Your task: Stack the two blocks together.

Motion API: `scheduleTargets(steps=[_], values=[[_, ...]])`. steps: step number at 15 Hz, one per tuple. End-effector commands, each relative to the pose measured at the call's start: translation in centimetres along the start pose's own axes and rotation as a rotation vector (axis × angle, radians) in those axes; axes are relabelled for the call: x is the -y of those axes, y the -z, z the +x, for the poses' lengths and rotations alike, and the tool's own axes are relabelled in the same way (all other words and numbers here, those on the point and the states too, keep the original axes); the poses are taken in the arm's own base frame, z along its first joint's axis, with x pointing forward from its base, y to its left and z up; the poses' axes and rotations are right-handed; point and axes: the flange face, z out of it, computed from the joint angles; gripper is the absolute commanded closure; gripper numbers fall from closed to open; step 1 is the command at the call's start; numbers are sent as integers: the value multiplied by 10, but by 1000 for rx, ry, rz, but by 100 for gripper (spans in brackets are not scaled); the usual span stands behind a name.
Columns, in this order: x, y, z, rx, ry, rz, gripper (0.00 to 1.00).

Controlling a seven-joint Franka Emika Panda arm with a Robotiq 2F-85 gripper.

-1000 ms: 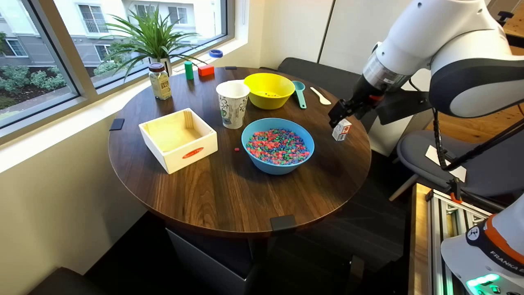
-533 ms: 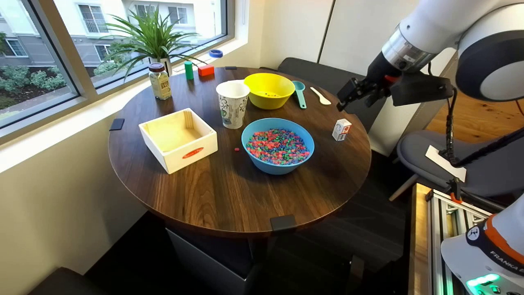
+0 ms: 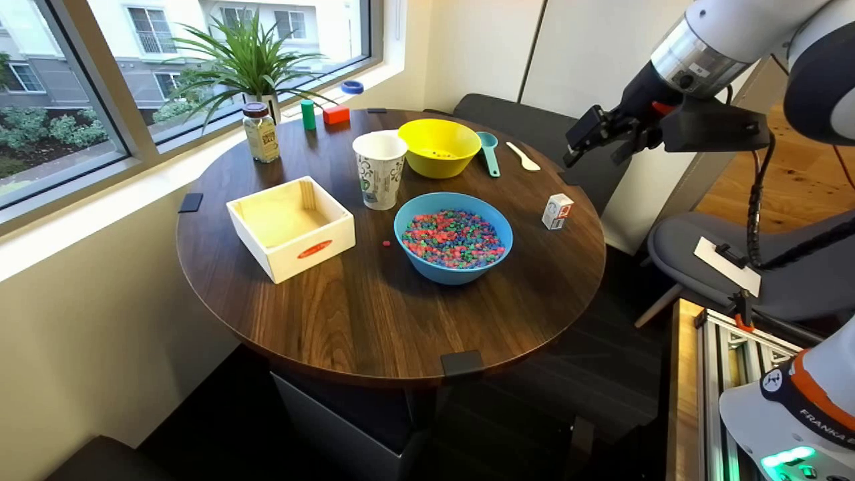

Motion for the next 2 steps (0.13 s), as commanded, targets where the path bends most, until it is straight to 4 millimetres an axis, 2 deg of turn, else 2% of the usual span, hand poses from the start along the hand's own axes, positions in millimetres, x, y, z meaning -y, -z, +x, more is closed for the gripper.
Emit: scheduleTargets(steps=[1,2], values=[[0,0,0,1,0,0,0],[0,0,0,1,-1,-1,0]])
